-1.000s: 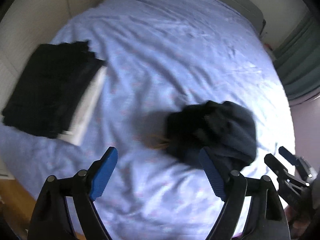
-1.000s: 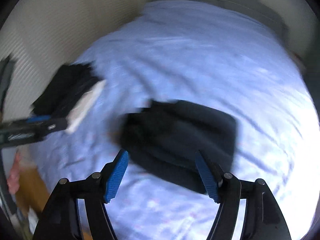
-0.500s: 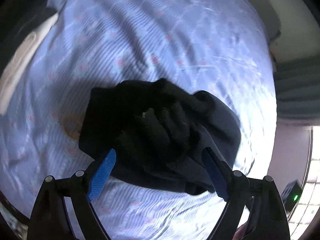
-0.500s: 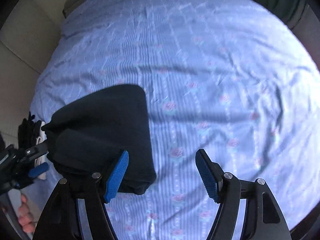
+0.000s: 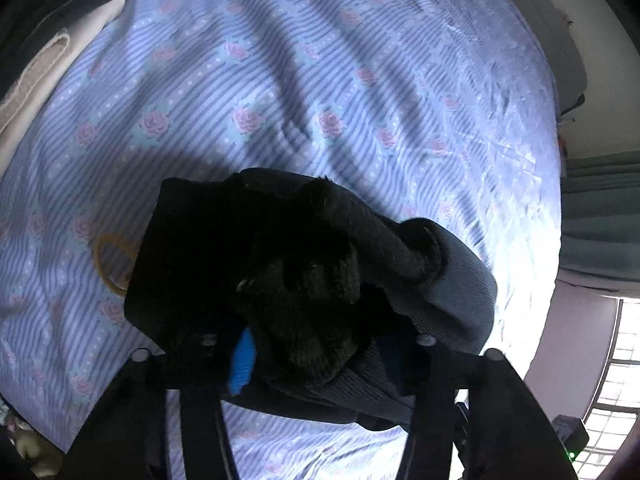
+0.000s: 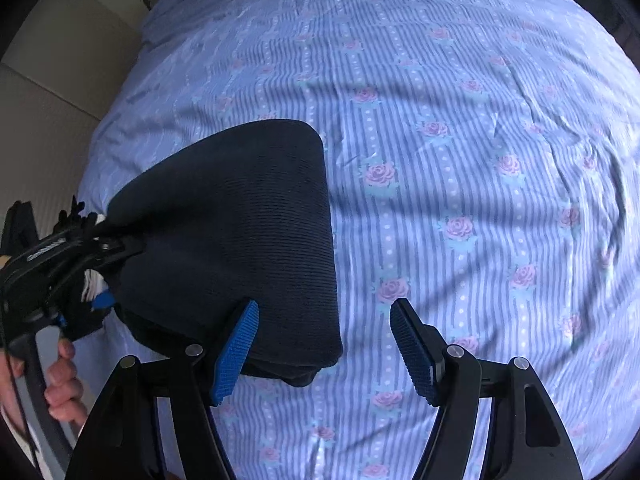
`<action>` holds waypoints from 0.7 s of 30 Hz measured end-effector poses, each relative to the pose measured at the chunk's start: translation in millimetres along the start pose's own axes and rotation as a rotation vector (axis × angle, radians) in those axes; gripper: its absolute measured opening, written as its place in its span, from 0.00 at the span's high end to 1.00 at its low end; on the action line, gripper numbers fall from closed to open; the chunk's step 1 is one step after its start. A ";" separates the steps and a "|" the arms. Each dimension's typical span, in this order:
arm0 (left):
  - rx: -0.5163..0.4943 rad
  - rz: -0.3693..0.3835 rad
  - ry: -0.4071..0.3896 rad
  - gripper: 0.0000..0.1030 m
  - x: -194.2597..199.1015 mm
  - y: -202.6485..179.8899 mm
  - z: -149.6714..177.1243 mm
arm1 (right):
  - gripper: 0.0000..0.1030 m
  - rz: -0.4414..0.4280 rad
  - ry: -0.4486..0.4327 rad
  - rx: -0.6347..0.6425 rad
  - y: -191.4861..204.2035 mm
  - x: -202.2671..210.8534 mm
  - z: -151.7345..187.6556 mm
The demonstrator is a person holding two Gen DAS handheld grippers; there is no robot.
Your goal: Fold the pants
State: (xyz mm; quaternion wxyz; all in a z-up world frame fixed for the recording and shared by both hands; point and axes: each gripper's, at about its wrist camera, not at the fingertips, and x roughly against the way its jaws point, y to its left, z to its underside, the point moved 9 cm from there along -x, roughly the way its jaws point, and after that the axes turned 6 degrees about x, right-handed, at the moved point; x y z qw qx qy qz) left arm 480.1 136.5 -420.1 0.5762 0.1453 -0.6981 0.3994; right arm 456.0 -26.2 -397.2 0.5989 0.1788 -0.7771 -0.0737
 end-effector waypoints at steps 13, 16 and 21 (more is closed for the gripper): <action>-0.132 0.135 -0.096 0.79 80.9 -26.4 -2.0 | 0.36 0.048 0.069 0.074 33.4 -33.4 22.8; -0.160 0.104 -0.130 0.79 90.8 -12.8 -7.1 | 0.37 0.141 0.047 0.108 28.5 -25.2 17.5; -0.094 0.047 -0.087 0.79 59.6 36.4 -13.2 | 0.37 0.320 0.001 0.298 42.0 -10.2 13.4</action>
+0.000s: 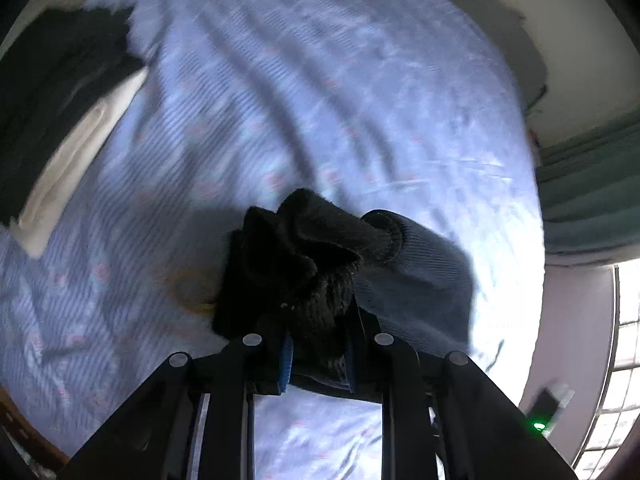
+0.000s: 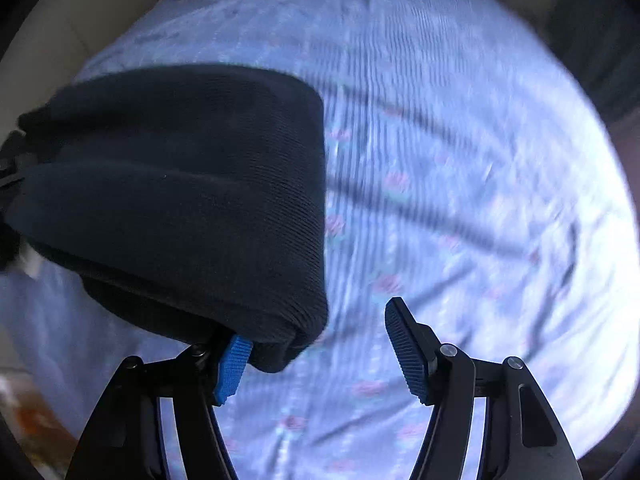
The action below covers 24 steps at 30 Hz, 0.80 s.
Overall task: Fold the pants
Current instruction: 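Grasp the folded bundle with both grippers and lift it off the bed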
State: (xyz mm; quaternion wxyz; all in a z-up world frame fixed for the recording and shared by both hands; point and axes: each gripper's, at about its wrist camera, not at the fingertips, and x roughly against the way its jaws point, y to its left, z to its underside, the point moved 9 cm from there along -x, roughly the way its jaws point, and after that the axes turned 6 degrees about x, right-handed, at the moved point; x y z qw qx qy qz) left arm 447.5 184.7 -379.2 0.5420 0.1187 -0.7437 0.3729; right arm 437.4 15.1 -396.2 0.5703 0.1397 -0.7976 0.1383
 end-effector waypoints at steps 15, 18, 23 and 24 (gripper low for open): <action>-0.203 -0.054 0.062 0.37 -16.4 21.1 0.6 | 0.28 -0.162 -0.066 0.009 11.3 44.0 -9.1; -0.298 -0.074 0.033 0.29 -6.1 10.8 1.9 | 0.25 -0.213 -0.113 -0.066 1.9 44.9 -35.6; -0.269 -0.029 0.093 0.29 -18.9 11.4 -7.1 | 0.25 -0.252 -0.068 -0.084 1.9 9.6 -59.5; -0.243 0.012 0.110 0.29 -20.4 10.8 -8.9 | 0.25 -0.255 -0.063 -0.082 3.8 7.8 -59.9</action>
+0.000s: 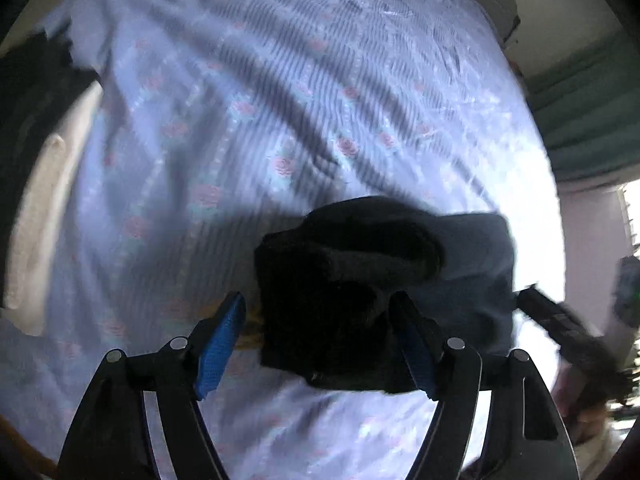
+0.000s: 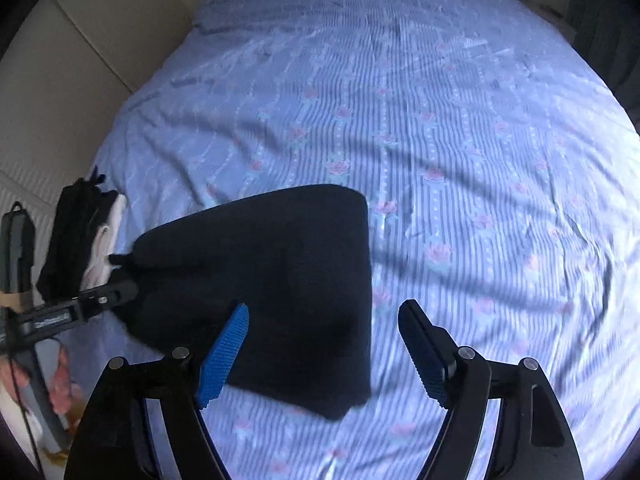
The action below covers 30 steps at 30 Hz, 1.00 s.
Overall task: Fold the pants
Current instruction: 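Grasp the folded bundle with both grippers and lift it off the bed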
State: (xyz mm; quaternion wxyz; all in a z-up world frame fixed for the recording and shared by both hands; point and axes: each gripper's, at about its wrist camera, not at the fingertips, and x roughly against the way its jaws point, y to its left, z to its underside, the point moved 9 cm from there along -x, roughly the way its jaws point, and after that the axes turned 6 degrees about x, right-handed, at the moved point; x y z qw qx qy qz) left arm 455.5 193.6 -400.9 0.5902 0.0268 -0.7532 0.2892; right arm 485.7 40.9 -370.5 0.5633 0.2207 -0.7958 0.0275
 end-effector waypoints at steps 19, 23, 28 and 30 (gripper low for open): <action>0.063 0.139 0.106 0.20 -55.4 15.1 7.6 | 0.25 -0.104 0.145 -0.077 -10.8 -77.8 25.0; 0.072 0.165 0.125 0.16 -63.5 18.8 6.8 | 0.24 -0.113 0.149 -0.088 -10.8 -86.4 23.4; 0.140 0.181 0.136 0.17 -69.9 23.5 4.4 | 0.27 -0.125 0.145 -0.107 -8.1 -93.7 18.1; 0.163 0.197 0.147 0.24 -69.4 24.9 4.7 | 0.28 -0.117 0.147 -0.124 -6.9 -96.3 15.3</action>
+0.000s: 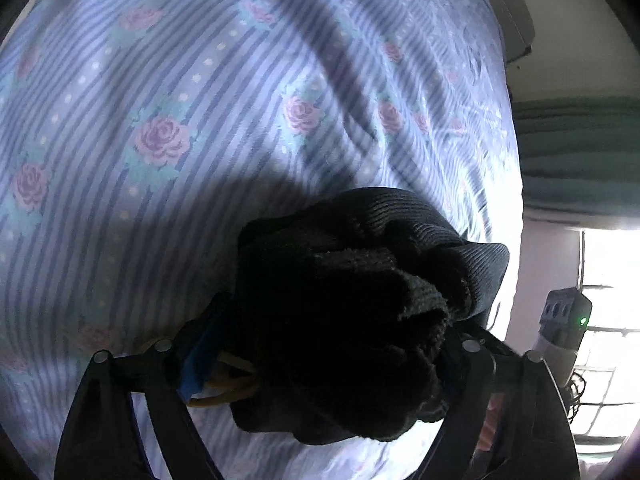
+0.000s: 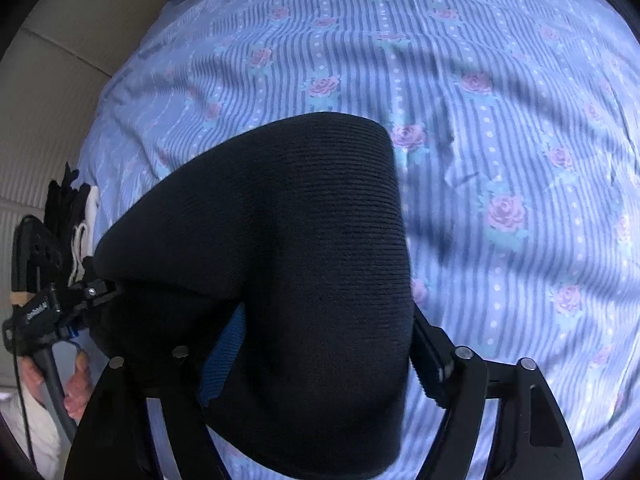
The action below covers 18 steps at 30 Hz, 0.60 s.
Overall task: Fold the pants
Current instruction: 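Grasp the folded bundle with both grippers and lift it off the bed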
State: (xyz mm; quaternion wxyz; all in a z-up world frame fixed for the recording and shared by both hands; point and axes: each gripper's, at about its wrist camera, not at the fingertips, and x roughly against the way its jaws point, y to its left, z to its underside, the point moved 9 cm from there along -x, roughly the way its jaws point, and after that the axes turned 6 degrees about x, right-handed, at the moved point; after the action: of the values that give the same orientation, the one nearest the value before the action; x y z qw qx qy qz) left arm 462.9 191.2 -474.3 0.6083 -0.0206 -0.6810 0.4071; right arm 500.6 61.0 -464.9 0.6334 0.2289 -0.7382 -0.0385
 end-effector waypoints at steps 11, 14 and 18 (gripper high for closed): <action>-0.056 -0.036 -0.035 0.54 35.1 -16.6 19.9 | 0.53 0.021 -0.061 0.034 31.0 43.1 5.7; -0.064 -0.036 -0.036 0.55 44.7 -21.4 32.9 | 0.54 0.027 -0.087 0.039 35.7 60.7 13.4; -0.084 -0.030 -0.055 0.55 63.9 -32.4 55.0 | 0.54 0.019 -0.108 0.044 38.0 85.6 29.8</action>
State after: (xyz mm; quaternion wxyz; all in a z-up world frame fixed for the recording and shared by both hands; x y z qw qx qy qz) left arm 415.0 173.8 -399.8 0.5941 -0.0247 -0.7140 0.3696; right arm 453.3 54.9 -379.0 0.5878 0.2333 -0.7741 -0.0286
